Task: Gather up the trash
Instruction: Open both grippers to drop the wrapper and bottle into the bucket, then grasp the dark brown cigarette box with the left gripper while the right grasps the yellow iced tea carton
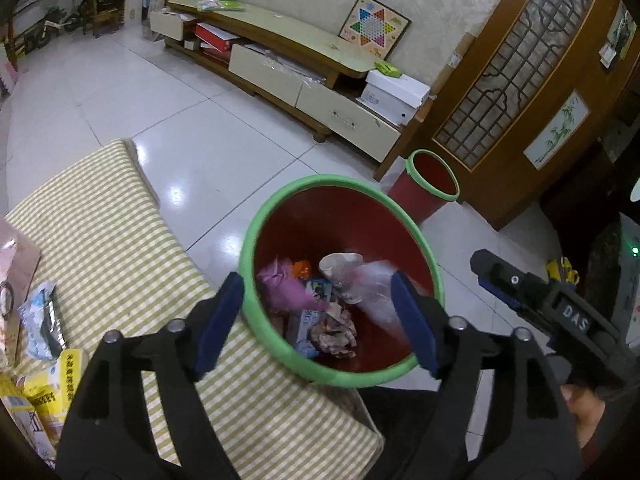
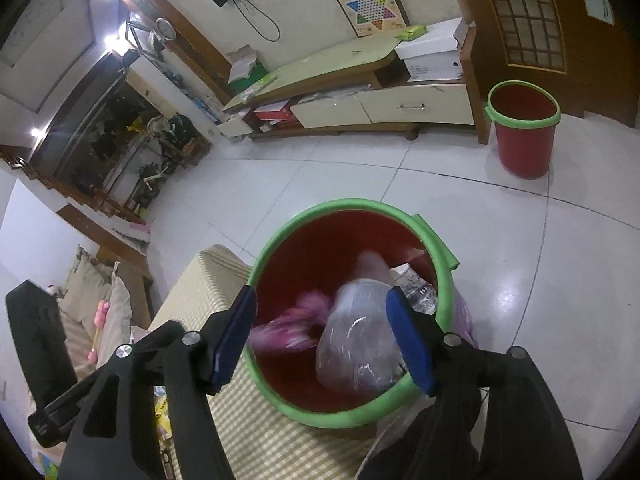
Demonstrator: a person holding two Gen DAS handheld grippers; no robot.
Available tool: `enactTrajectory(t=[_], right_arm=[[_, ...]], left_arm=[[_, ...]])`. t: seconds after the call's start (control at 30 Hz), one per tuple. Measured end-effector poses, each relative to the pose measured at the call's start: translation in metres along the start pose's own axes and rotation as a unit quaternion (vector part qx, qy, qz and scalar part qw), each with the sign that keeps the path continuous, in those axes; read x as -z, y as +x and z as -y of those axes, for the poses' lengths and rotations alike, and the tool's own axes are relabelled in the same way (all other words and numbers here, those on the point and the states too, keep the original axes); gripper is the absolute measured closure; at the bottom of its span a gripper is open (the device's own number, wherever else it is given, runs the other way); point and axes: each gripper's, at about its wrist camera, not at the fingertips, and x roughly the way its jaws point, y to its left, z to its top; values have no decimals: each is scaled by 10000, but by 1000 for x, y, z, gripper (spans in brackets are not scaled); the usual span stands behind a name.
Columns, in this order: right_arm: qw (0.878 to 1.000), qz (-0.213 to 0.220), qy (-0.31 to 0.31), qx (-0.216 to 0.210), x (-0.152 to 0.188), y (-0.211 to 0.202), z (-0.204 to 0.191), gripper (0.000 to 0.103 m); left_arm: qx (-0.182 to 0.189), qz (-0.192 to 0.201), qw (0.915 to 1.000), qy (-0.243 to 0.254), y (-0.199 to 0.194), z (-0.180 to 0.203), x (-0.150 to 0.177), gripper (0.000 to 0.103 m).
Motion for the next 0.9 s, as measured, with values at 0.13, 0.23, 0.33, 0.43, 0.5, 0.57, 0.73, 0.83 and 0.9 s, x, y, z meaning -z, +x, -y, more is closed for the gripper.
enactTrajectory(t=[0.13, 0.23, 0.33, 0.43, 0.5, 0.57, 0.73, 0.83, 0.9], right_arm=[[9999, -25, -145, 21, 6, -6, -10, 36], [9990, -45, -431, 60, 16, -11, -24, 36], [9972, -143, -728, 82, 30, -12, -39, 33], [9937, -347, -1059, 125, 49, -6, -57, 33], [9916, -505, -1189, 107, 60, 1, -67, 33], [9892, -669, -1306, 68, 72, 8, -79, 33], [9781, -1061, -1787, -85, 101, 25, -118, 33], [9695, -1250, -2094, -225, 116, 35, -145, 33], [9636, -1375, -2271, -330, 126, 41, -165, 32]], left_arm=[[-217, 157, 9996, -90, -25, -15, 15, 27], [-465, 290, 9985, -91, -50, -29, 32, 26], [-764, 391, 9961, -226, -75, -51, 55, 23], [-1144, 410, 9915, -468, -98, -84, 81, 23], [-1478, 369, 9853, -771, -114, -114, 99, 23], [-1684, 374, 9785, -1132, -129, -142, 114, 23], [-2007, 163, 9614, -1873, -152, -195, 155, 23], [-2055, -163, 9549, -2137, -148, -215, 183, 23], [-2011, -297, 9545, -2180, -139, -219, 191, 25]])
